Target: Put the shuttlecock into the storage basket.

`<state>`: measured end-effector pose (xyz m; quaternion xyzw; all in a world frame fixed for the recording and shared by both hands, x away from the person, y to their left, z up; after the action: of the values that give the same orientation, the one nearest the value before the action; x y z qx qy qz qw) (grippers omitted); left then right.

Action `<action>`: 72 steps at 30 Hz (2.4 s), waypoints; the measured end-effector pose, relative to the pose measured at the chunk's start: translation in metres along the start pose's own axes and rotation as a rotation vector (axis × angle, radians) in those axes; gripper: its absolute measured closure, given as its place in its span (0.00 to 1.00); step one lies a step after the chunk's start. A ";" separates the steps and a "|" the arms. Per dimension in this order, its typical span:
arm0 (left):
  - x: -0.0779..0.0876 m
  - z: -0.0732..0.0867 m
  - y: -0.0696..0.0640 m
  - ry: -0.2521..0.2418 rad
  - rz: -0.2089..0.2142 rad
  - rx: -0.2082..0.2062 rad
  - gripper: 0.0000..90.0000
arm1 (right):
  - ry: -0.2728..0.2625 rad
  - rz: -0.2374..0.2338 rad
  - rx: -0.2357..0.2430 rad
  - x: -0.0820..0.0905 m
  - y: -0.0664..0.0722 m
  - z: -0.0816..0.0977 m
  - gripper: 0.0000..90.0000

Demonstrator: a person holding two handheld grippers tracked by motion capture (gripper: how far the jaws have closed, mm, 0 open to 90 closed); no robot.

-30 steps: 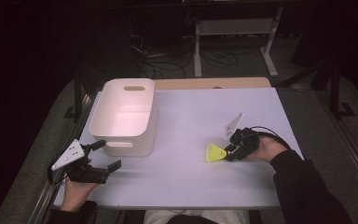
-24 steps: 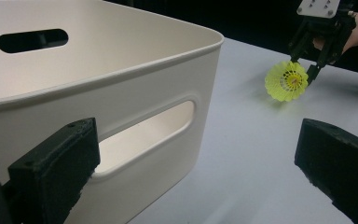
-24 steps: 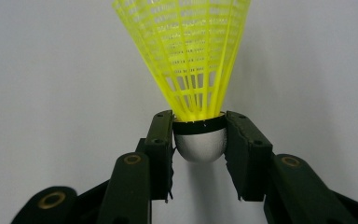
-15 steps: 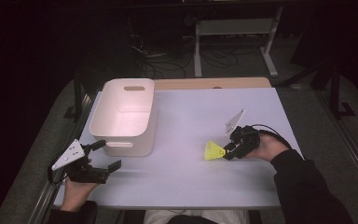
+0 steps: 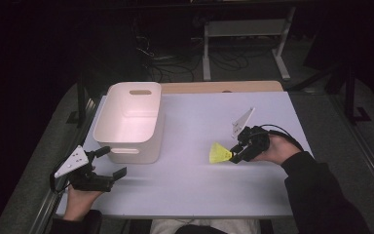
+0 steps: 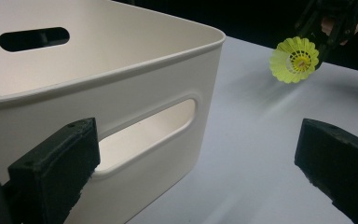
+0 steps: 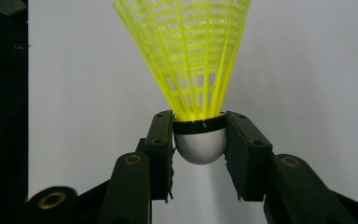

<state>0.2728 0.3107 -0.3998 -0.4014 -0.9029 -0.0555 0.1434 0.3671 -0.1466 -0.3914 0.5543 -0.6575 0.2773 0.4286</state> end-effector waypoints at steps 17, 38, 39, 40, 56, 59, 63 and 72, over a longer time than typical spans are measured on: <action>0.000 0.000 0.000 -0.002 0.001 0.002 0.00 | -0.035 0.001 0.023 0.016 0.003 -0.017 0.69; 0.001 0.000 0.000 -0.007 0.000 0.002 0.00 | -0.067 0.008 0.068 0.022 0.007 -0.046 0.69; 0.001 0.000 0.000 -0.007 0.000 0.002 0.00 | -0.072 0.008 0.070 0.022 0.007 -0.048 0.69; 0.001 0.000 0.000 -0.007 0.000 0.001 0.00 | -0.075 0.010 0.071 0.022 0.008 -0.049 0.69; 0.000 0.000 0.000 -0.006 0.002 0.001 0.00 | -0.118 0.000 0.094 0.024 0.011 -0.069 0.69; 0.001 0.000 0.000 -0.007 0.002 0.002 0.00 | -0.126 -0.002 0.100 0.025 0.011 -0.073 0.69; 0.001 0.000 0.000 -0.008 0.002 0.001 0.00 | -0.137 -0.005 0.108 0.027 0.013 -0.079 0.69; 0.001 0.000 0.000 -0.008 0.003 0.001 0.00 | -0.158 0.005 0.125 0.023 0.012 -0.092 0.69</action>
<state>0.2723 0.3109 -0.3994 -0.4027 -0.9029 -0.0533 0.1402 0.3785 -0.0778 -0.3260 0.5984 -0.6720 0.2744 0.3391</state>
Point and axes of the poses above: each handheld gripper's, and its own axes: x roughly backward along the jaws, z roughly out of its underside, y roughly to its left, the point moved 2 cm from there along -x, roughly forward along the jaws, and after that the axes turned 2 degrees about -x, right-handed, at the moved point
